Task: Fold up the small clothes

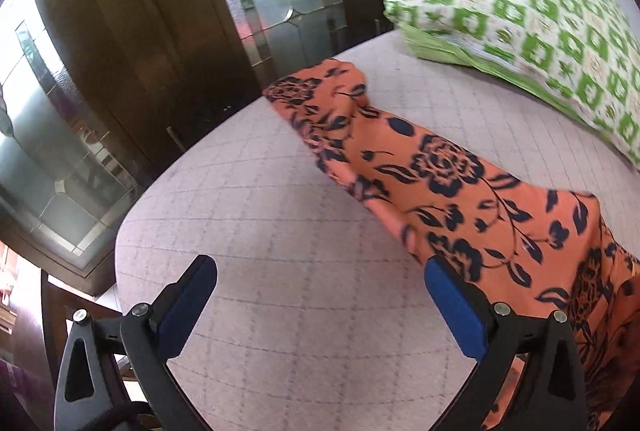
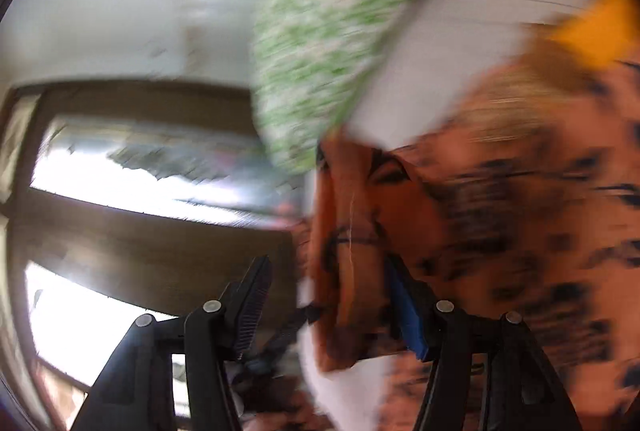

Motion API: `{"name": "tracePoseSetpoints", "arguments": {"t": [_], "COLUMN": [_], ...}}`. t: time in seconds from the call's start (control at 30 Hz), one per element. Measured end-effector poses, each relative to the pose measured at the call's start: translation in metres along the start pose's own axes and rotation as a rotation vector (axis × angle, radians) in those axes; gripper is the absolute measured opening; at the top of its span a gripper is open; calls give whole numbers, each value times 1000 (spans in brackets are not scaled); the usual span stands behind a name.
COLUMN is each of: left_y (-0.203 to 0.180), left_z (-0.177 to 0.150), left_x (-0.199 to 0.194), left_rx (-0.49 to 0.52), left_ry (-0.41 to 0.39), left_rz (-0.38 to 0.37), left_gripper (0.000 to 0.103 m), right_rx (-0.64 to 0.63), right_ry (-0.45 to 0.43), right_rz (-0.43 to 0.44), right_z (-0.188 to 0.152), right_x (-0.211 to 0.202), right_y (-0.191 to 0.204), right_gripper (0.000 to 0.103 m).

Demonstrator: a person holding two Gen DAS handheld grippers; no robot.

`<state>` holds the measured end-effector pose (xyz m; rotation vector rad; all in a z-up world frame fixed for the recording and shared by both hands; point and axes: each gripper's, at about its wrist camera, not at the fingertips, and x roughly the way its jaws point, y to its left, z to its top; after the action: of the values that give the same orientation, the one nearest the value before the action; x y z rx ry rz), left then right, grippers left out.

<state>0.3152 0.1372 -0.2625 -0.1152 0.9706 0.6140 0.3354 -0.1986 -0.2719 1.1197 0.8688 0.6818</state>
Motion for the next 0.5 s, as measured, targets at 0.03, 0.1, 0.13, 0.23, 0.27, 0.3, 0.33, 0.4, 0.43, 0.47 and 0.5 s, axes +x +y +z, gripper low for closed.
{"name": "tracePoseSetpoints", "arguments": {"t": [0.03, 0.1, 0.13, 0.23, 0.27, 0.3, 0.33, 0.4, 0.43, 0.47, 0.5], "left_y": [4, 10, 11, 8, 5, 1, -3, -12, -21, -27, -35], "left_z": [1, 2, 3, 2, 1, 0, -1, -4, -6, -8, -10], "left_x": [1, 1, 2, 3, 4, 5, 5, 5, 3, 2, 1], "left_rx": [-12, -28, -35, -21, -12, -2, 11, 31, 50, 68, 88], "left_ry": [-3, -2, 2, 16, 20, 25, 33, 44, 48, 52, 55], "left_rz": [5, 3, -8, -25, -27, -31, -42, -76, -112, -136, -153], "left_gripper": [103, 103, 103, 103, 103, 103, 103, 103, 103, 103, 103], "right_rx": [-43, -111, -139, -178, -171, -160, -150, -125, -105, -78, -44], "right_ry": [9, 9, 3, -27, -36, -58, -80, -138, -174, -210, -251], "right_rz": [17, -10, -41, -156, -181, -219, -251, -319, -345, -368, -392], "right_z": [-4, -7, -9, -8, -6, -4, -1, 5, 8, 13, 16], "right_x": [5, 7, 6, -7, -13, -27, -40, -72, -90, -106, -126], "right_y": [16, 33, 36, 30, 26, 15, 6, -15, -29, -41, -56], "right_gripper": [62, 62, 62, 62, 62, 62, 62, 58, 56, 48, 42]}}
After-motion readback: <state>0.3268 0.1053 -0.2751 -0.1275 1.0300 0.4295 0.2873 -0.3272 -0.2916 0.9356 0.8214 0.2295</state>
